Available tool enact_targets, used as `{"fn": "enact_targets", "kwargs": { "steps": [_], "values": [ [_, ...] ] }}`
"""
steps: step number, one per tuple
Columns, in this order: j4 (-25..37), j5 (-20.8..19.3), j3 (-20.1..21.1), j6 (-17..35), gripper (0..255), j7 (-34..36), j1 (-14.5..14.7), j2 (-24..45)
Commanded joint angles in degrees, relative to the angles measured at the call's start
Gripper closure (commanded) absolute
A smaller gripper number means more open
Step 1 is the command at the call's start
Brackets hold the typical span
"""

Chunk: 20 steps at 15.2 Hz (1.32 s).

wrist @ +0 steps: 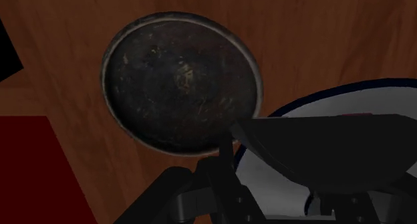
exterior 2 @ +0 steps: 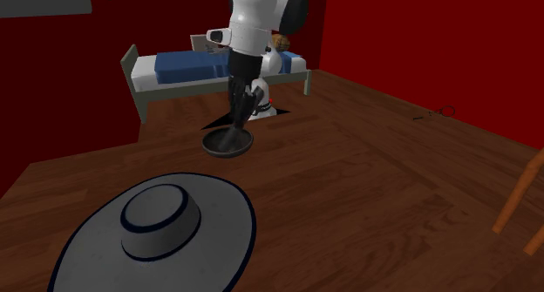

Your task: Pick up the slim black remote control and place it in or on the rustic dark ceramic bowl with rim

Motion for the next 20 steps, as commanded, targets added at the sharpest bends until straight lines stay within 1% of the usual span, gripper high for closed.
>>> {"fn": "enact_targets", "kwargs": {
  "steps": [1,5,16,20],
  "values": [
    [-4.81,3.26,-2.50,1.47,255,-4.53,-0.16,-4.94],
    [-12.70,7.05,-7.58,3.09,255,-11.44,0.70,-12.67],
    [-17.77,4.58,-5.44,11.88,255,-8.12,-0.36,-8.37],
    [-17.77,4.58,-5.44,11.88,255,-8.12,-0.37,-8.38]
  ]
}}
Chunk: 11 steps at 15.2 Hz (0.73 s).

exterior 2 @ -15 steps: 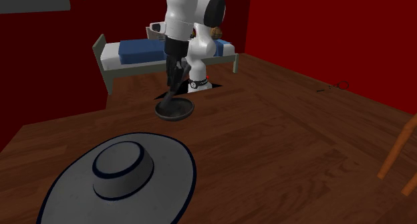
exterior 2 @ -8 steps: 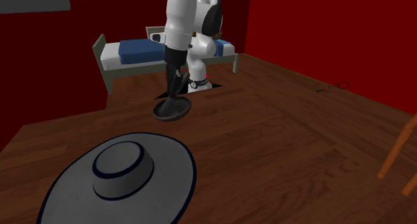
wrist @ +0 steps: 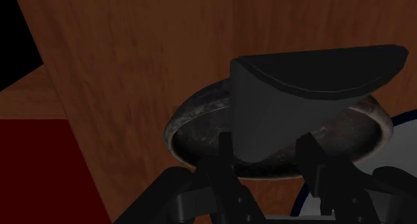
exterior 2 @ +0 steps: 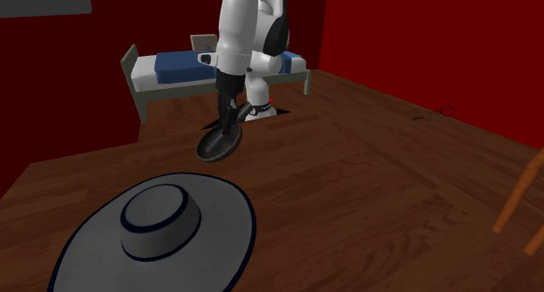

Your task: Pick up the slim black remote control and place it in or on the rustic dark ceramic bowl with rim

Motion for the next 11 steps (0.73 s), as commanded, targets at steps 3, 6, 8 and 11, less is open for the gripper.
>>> {"fn": "enact_targets", "kwargs": {
  "steps": [3,6,8,11],
  "values": [
    [-0.16,-0.06,0.01,0.04,255,0.03,-0.08,0.22],
    [-0.24,-0.14,-0.01,0.21,0,0.02,-0.15,0.32],
    [-0.33,-0.11,-0.05,0.26,0,-0.03,-0.14,0.26],
    [0.70,0.87,-0.38,-2.04,0,-0.65,0.46,-1.16]
  ]
}}
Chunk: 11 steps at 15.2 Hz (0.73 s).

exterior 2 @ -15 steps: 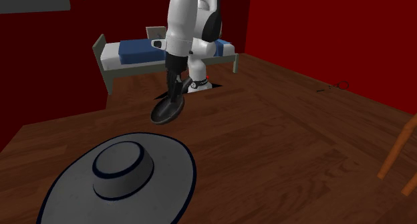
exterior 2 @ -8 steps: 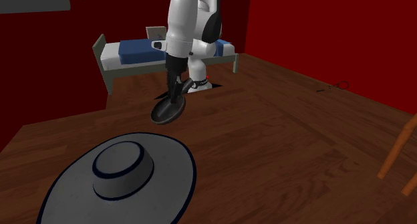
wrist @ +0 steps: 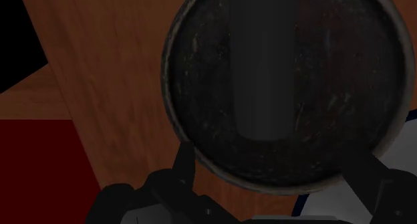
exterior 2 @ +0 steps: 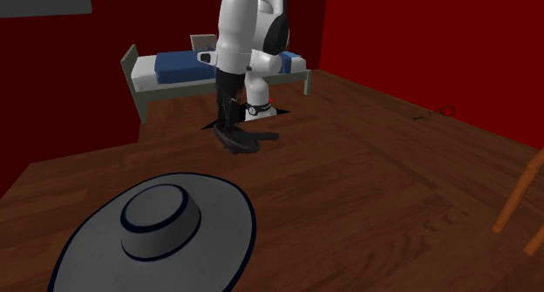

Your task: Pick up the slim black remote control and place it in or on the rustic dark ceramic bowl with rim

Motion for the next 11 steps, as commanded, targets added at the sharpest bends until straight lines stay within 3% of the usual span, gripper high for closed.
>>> {"fn": "enact_targets", "kwargs": {
  "steps": [1,3,11],
  "values": [
    [1.49,1.31,-0.50,-3.32,0,-0.87,0.81,-2.01],
    [3.38,2.42,-1.11,-7.04,0,-1.71,1.54,-4.02],
    [3.38,2.41,-1.12,-7.04,0,-1.70,1.56,-4.01]
  ]
}}
